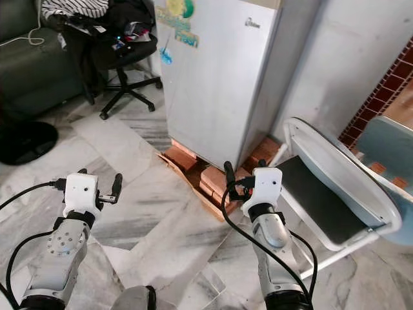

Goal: Restocking fridge

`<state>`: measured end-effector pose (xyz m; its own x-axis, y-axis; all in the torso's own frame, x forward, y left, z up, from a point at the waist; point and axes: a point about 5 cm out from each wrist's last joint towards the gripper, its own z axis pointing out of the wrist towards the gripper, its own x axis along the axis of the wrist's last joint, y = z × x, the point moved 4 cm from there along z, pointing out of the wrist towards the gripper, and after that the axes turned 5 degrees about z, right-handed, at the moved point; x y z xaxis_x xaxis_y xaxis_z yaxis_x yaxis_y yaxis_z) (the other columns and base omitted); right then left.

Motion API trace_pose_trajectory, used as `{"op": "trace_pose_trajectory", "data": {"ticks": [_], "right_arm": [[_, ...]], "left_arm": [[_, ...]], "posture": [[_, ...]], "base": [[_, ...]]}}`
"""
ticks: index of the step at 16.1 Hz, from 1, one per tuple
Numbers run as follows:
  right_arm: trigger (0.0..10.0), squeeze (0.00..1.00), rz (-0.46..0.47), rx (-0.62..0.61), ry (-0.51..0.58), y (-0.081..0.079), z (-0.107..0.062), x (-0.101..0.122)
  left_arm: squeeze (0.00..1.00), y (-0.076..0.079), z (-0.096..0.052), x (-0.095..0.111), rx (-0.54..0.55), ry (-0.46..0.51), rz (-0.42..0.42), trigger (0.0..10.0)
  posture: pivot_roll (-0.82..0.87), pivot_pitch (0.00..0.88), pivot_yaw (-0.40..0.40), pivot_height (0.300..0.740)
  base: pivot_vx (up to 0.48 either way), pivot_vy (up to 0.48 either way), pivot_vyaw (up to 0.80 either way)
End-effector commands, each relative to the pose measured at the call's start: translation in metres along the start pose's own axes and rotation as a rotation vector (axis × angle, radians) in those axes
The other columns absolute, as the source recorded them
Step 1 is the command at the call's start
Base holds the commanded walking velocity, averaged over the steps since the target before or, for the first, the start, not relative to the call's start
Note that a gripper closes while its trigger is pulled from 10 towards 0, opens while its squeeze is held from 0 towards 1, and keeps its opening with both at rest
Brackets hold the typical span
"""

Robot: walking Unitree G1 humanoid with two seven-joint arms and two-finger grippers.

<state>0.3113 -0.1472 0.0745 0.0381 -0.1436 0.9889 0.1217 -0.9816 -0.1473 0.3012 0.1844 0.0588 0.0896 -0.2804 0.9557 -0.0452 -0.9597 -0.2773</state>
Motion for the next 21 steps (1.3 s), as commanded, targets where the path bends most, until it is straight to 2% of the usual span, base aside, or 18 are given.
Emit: {"op": "trace_pose_trajectory", "data": {"ticks": [1, 5, 17, 20, 21], "right_arm": [[10.0, 0.0, -0.001, 0.007, 0.002, -0.002, 0.0, 0.0], [10.0, 0.0, 0.002, -0.011, 0.01, 0.0, 0.001, 0.002], [10.0, 0.0, 0.013, -0.01, -0.001, 0.002, -0.001, 0.001], [10.0, 0.0, 0.022, 0.004, -0.005, -0.002, -0.004, -0.002], [10.0, 0.0, 0.023, 0.042, -0.002, -0.009, -0.003, 0.0]], "left_arm": [[0.0, -0.005, 0.001, 0.01, -0.003, 0.05, 0.004, 10.0], [0.0, -0.008, 0.005, 0.023, 0.003, 0.095, -0.01, 10.0], [0.0, -0.013, -0.001, 0.015, 0.036, 0.063, -0.033, 10.0], [0.0, -0.011, -0.002, 0.016, 0.042, 0.067, -0.042, 10.0], [0.0, -0.011, -0.001, 0.016, 0.053, 0.065, -0.047, 10.0]], "posture": [[0.1, 0.035, -0.03, 0.74], [0.11, 0.038, -0.034, 0.74], [0.1, 0.05, -0.046, 0.74], [0.11, 0.06, -0.053, 0.74], [0.1, 0.058, -0.056, 0.74]], "base": [[0.0, 0.0, 0.0], [0.0, 0.0, 0.0], [0.0, 0.0, 0.0], [0.0, 0.0, 0.0], [0.0, 0.0, 0.0]]}}
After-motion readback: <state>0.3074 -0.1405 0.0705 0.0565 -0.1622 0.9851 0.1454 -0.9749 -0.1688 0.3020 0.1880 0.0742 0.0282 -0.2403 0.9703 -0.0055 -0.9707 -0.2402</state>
